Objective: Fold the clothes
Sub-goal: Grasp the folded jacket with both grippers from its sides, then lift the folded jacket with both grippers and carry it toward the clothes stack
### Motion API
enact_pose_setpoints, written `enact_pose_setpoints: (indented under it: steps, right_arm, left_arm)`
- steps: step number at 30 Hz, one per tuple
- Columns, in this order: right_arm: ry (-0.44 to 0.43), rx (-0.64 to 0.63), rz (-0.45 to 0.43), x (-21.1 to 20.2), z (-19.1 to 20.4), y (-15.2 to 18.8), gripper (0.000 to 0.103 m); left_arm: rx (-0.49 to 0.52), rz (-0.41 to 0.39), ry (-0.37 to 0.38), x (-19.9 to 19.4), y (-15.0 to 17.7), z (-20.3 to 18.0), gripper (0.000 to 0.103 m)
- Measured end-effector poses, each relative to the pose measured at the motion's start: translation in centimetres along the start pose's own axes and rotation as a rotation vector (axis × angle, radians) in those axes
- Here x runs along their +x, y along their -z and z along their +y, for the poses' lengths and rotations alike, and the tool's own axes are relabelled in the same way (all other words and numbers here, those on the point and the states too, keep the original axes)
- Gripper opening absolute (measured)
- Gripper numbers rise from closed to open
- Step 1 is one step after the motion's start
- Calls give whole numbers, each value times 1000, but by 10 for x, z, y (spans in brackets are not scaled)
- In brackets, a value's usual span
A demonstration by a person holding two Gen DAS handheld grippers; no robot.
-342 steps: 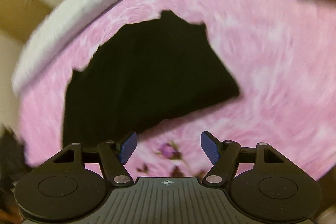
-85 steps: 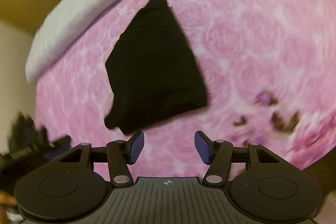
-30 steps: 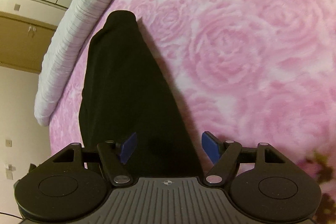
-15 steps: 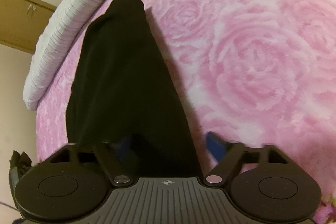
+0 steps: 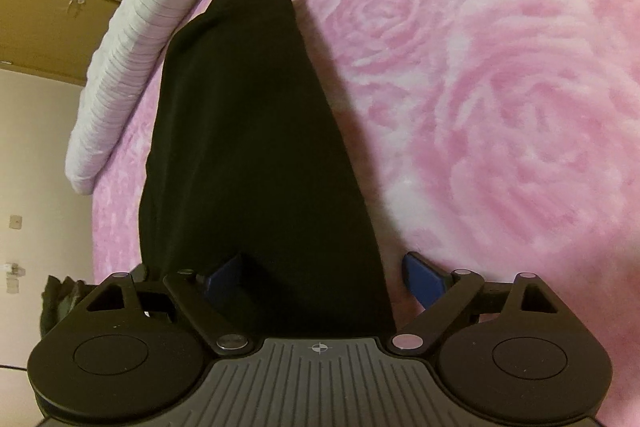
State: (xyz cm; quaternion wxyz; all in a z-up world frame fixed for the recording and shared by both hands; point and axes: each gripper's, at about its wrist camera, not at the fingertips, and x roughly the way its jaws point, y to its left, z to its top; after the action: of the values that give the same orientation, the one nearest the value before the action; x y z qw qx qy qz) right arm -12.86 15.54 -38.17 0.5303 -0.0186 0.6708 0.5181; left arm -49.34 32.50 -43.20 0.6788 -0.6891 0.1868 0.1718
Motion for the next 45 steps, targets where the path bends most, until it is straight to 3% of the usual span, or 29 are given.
enact_pose_setpoints:
  steps: [2, 5, 7, 9, 12, 21, 27, 35, 40, 45]
  right_arm:
    - [-27, 21, -6, 8, 1, -6, 90]
    - [-54, 2, -4, 24, 6, -13, 81]
    - [-54, -21, 8, 28, 7, -16, 67]
    - [-73, -13, 13, 27, 5, -17, 49]
    - [-102, 1, 18, 23, 5, -17, 38]
    - [-191, 5, 67, -17, 41, -6, 32]
    - [-276, 21, 127, -56, 83, 14, 32]
    - [-340, -89, 176, -81, 178, 50, 32]
    - [-412, -178, 171, -72, 266, 78, 32]
    - [-512, -250, 107, -37, 377, 118, 32]
  left_arm:
    - [50, 15, -20, 1, 0, -2, 66]
    - [21, 12, -18, -2, -2, 5, 51]
    - [32, 20, -25, 0, -3, 4, 40]
    - [58, 26, -47, 2, -2, -4, 36]
    - [92, 26, -77, 2, 0, -15, 31]
    - [136, -64, -137, -60, 37, -73, 25]
    - [134, -161, -150, -134, 82, -123, 25]
    - [122, -308, -146, -249, 120, -157, 25]
    - [175, -403, -126, -343, 113, -161, 25]
    - [291, -485, -96, -468, 81, -144, 25]
